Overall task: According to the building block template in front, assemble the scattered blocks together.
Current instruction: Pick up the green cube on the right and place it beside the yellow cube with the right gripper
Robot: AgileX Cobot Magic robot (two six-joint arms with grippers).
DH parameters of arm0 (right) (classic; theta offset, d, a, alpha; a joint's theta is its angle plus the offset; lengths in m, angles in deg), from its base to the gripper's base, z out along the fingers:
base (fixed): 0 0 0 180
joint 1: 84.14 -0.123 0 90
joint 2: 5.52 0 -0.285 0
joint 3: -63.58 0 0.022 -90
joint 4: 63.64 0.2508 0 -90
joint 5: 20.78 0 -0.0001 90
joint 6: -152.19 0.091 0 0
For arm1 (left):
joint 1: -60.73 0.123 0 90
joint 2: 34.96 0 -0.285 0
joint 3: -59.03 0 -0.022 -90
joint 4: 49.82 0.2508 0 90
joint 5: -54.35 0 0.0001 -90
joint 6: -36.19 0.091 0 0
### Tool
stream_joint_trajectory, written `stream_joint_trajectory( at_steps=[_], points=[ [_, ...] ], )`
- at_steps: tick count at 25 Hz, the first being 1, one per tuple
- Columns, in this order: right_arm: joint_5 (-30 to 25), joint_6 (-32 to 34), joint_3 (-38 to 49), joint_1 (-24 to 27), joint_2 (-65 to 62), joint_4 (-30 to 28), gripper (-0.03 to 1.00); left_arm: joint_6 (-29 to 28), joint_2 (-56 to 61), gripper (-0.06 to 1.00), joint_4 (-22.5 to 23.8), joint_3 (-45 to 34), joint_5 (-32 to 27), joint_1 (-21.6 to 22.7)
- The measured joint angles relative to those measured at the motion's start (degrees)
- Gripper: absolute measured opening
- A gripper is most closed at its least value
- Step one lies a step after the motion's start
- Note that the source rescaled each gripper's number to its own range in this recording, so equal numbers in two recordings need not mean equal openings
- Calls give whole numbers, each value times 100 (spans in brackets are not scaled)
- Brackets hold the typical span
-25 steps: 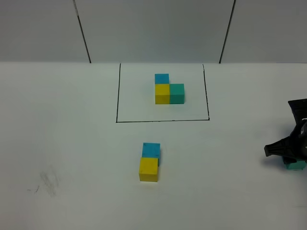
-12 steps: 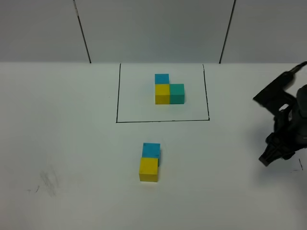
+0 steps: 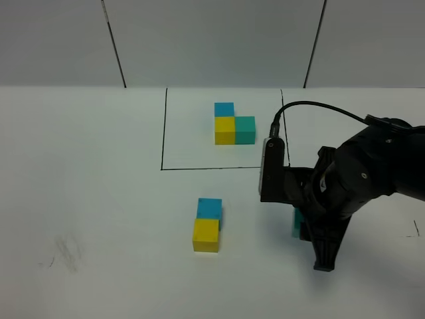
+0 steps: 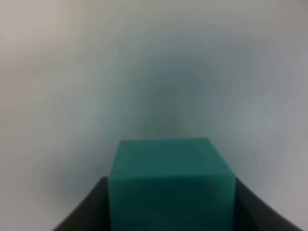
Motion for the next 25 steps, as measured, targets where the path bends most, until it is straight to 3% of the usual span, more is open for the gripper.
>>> stream_joint_trajectory(
  at_steps=[8, 25],
  points=[
    [-399, -199, -721, -391, 707, 170, 22, 0, 0, 58, 0, 0, 0, 0],
    [-184, -914, -1409, -684, 1445, 736, 22, 0, 0, 58, 0, 0, 0, 0]
  ],
)
